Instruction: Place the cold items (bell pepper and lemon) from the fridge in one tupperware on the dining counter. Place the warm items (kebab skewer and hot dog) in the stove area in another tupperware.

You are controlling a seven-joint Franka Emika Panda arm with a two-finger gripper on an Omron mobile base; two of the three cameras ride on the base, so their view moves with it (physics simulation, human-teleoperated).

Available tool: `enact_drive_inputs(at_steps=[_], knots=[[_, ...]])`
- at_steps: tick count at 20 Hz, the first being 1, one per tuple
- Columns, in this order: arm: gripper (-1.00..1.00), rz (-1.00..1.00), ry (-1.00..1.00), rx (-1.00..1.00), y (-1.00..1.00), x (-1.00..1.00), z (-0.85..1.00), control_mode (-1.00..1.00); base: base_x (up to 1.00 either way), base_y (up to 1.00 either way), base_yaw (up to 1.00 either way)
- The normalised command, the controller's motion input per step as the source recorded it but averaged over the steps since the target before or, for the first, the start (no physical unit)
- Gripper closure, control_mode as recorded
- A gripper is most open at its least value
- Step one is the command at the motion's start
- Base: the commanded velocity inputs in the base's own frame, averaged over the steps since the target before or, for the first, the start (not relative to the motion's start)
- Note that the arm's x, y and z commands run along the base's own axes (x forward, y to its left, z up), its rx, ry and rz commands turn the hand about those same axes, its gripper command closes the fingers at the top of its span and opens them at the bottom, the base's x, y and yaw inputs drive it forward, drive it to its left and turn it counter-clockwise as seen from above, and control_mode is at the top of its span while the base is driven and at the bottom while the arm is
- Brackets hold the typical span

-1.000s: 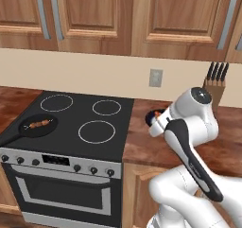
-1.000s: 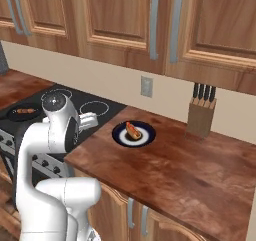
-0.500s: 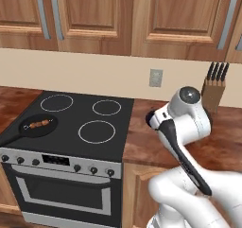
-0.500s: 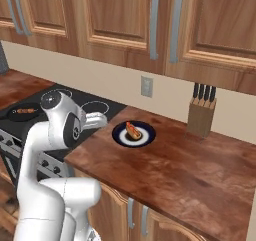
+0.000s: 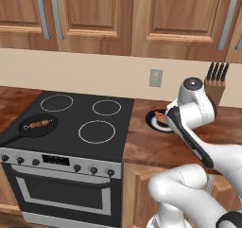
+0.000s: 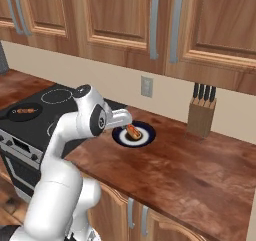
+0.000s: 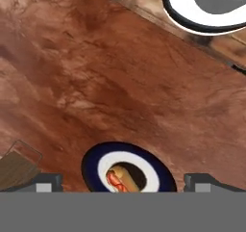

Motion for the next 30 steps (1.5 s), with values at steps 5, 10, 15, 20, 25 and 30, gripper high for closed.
enact_drive_inputs(at_steps=[5, 10, 15, 20, 25, 30], knots=[[-1.00, 0.09, 0.01, 0.01, -0.03, 0.44, -0.30, -1.00, 0.00, 0.00, 0.00], [-1.00, 0.09, 0.00, 0.01, 0.01, 0.47, -0.35, -1.00, 0.00, 0.00, 0.00], [-1.00, 0.00, 0.11, 0.00, 0.11, 0.54, -0.31, -1.00, 0.00, 0.00, 0.00], [-1.00, 0.00, 0.08, 0.00, 0.03, 0.77, -0.38, -1.00, 0.00, 0.00, 0.00], [-1.00, 0.00, 0.07, 0.00, -0.09, 0.85, -0.46, -1.00, 0.00, 0.00, 0.00], [-1.00, 0.01, 0.07, 0.00, -0.34, 0.64, -0.52, -1.00, 0.00, 0.00, 0.00]])
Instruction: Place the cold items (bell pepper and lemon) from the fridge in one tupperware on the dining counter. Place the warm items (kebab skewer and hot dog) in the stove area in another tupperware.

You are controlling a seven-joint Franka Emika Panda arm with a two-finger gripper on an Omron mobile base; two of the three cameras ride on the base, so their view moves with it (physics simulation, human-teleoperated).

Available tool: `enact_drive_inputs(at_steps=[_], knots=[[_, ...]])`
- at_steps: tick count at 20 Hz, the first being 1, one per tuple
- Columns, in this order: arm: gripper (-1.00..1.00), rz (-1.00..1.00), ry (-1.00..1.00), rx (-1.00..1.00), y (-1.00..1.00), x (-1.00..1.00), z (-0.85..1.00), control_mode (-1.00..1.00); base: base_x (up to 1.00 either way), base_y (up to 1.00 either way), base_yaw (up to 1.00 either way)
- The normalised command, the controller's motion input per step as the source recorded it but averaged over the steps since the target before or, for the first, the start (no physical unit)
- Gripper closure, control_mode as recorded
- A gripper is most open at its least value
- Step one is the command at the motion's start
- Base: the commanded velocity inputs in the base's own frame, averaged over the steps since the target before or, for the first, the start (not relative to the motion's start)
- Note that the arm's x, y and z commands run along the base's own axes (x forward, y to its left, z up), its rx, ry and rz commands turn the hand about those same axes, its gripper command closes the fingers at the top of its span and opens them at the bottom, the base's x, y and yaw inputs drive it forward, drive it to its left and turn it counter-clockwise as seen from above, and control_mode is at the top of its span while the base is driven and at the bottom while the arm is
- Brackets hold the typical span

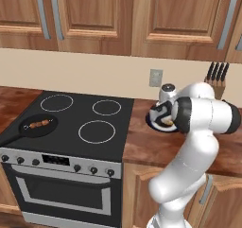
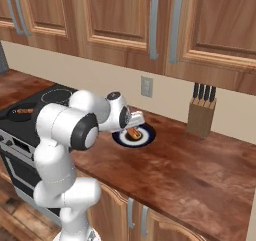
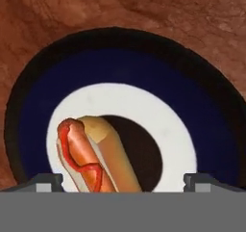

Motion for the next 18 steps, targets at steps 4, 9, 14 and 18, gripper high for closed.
enact_drive_inputs(at_steps=[4, 9, 14, 18], knots=[[-1.00, 0.00, 0.02, 0.00, -0.37, 0.47, -0.40, -1.00, 0.00, 0.00, 0.00], [-1.00, 0.03, 0.07, -0.01, -0.01, 0.28, -0.43, -1.00, 0.00, 0.00, 0.00], [1.00, 0.02, 0.31, -0.01, 0.00, 0.27, -0.79, -1.00, 0.00, 0.00, 0.00], [1.00, 0.00, 0.15, 0.08, -0.16, -0.63, -0.59, -1.00, 0.00, 0.00, 0.00]])
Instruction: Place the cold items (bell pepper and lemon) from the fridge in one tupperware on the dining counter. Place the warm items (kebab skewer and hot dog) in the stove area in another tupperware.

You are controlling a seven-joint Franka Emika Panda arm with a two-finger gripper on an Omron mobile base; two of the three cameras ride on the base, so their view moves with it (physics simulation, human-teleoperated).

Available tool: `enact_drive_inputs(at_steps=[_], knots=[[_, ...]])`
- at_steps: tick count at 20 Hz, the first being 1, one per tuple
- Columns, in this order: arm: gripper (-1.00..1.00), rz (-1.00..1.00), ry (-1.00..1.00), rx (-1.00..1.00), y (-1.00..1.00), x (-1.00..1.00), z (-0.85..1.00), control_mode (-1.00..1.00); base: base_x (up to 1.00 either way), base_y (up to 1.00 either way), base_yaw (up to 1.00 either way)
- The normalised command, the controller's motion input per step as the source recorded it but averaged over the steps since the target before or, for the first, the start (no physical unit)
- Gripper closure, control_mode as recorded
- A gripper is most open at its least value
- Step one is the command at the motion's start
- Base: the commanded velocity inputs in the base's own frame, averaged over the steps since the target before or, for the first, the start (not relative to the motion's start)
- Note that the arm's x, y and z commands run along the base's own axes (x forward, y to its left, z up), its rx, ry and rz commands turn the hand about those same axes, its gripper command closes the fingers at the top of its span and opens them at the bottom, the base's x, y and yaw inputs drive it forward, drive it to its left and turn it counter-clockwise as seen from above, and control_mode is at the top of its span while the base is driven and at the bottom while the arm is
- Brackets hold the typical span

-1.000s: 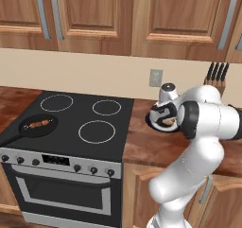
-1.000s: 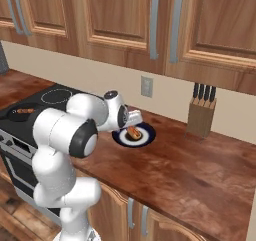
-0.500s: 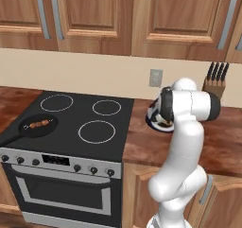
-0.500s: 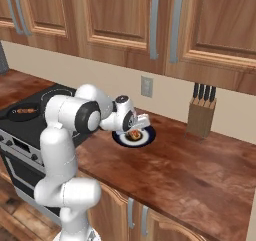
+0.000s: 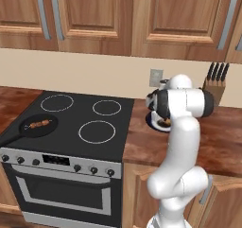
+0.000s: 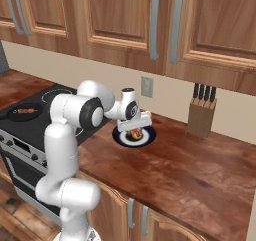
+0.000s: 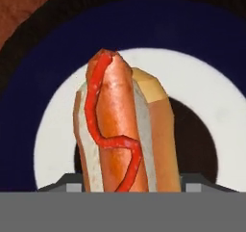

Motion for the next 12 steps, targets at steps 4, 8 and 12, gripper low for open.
enact_drive_inputs(at_steps=[4, 8, 12], knots=[[1.00, 0.00, 0.04, 0.11, -0.08, -1.00, -0.22, -1.00, 0.00, 0.00, 0.00], [1.00, -0.01, -0.21, 0.20, -0.35, -1.00, 0.56, -1.00, 0.00, 0.00, 0.00], [1.00, 0.00, -0.56, 0.09, -0.05, -1.00, 0.96, -1.00, 0.00, 0.00, 0.00]])
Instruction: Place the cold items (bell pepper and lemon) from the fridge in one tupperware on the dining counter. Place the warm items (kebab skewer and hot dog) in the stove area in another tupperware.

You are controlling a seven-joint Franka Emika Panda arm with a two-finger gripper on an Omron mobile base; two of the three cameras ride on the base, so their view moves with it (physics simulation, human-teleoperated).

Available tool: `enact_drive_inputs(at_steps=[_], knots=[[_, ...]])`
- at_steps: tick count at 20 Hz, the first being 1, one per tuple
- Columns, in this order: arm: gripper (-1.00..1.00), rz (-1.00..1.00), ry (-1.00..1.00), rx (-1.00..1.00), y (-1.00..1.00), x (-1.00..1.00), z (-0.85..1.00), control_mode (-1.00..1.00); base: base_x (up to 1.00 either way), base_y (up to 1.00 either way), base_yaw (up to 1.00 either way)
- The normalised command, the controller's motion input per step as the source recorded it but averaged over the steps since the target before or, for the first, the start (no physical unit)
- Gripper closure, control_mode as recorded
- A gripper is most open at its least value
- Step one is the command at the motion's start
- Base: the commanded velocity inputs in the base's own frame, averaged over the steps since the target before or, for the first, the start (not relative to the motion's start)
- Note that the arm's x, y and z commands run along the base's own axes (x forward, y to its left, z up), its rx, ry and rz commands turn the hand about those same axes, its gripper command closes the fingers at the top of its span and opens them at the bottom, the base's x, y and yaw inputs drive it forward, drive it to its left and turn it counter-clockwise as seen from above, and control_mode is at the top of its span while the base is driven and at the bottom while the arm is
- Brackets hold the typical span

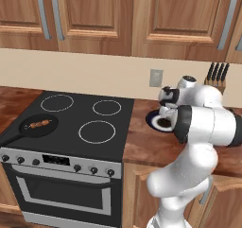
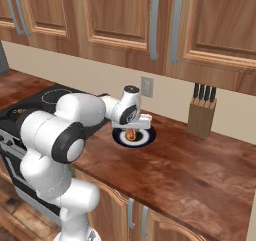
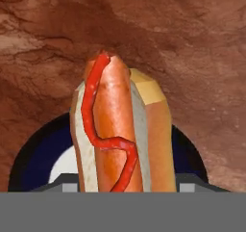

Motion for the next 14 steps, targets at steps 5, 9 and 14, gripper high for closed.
enact_drive_inputs(at_steps=[5, 9, 14], knots=[[1.00, 0.06, -0.40, 0.00, 0.04, -1.00, 0.86, -1.00, 0.00, 0.00, 0.00], [1.00, 0.09, -0.19, -0.05, 0.46, -1.00, 0.46, -1.00, 0.00, 0.00, 0.00], [1.00, 0.11, -0.02, -0.17, 0.76, -1.00, 0.62, -1.00, 0.00, 0.00, 0.00]])
